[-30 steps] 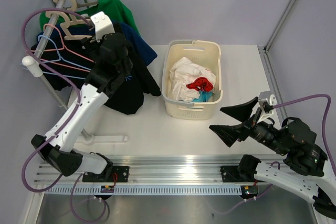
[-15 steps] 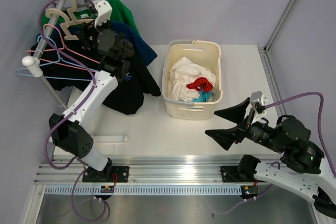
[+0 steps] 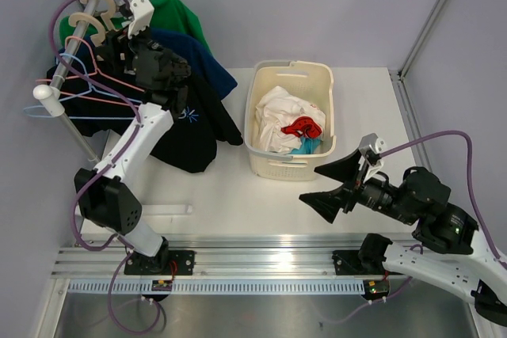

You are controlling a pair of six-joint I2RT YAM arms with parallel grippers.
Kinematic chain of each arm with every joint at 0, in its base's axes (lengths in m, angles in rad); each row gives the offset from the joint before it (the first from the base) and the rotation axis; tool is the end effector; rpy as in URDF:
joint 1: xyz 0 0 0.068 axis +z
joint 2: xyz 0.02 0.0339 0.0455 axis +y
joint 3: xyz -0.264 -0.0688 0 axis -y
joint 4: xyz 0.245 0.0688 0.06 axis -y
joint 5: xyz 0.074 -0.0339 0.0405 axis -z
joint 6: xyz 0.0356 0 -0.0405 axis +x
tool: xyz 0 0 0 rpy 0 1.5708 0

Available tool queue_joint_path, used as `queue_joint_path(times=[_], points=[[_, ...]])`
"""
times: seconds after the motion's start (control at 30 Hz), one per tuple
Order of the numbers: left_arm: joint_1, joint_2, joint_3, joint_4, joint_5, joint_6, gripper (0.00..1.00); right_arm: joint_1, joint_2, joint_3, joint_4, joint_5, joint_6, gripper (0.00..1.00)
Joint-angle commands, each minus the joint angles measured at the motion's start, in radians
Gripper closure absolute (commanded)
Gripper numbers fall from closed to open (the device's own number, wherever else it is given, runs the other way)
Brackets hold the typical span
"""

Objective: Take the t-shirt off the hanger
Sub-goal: Place the T-shirt in the bin, then pick up the hanger from the clothesline.

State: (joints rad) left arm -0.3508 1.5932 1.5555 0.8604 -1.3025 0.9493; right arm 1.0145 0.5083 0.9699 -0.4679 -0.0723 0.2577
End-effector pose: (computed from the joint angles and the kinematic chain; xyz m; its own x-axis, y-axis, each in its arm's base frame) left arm 0.3215 -0.0811 0.4893 -0.0259 0.2390 -0.9707 -0.8652 0.4810 0.1415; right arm 0.0461 0.0791 0.4041 -0.2288 0.1134 -0.9668 -0.8551 0.4513 0.2553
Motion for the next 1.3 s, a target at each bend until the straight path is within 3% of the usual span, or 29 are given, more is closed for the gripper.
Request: queue_joint_path(times=[0.0,0.13,0.9,1.07,1.27], points=[[0.021,0.013,0.074,-0.001,0.023,-0.030,0.35,0.007,0.021,0.015,0.034,-0.014,-0.015,0.01],[0.029,0.034,0.095,0.025,0.043,-0.006,0.48,0.007,0.026,0.018,0.029,-0.020,-0.015,0.01],[0.102,0.117,0.182,0.080,0.072,0.045,0.49,0.007,0.021,0.010,0.017,-0.017,-0.017,0.00],[0.105,0.116,0.202,0.000,0.075,-0.018,0.56,0.007,0.027,0.010,0.015,-0.024,-0.018,0.01],[0.108,0.140,0.244,0.008,0.074,0.006,0.67,0.007,0.018,0.009,0.017,-0.034,-0.015,0.00]])
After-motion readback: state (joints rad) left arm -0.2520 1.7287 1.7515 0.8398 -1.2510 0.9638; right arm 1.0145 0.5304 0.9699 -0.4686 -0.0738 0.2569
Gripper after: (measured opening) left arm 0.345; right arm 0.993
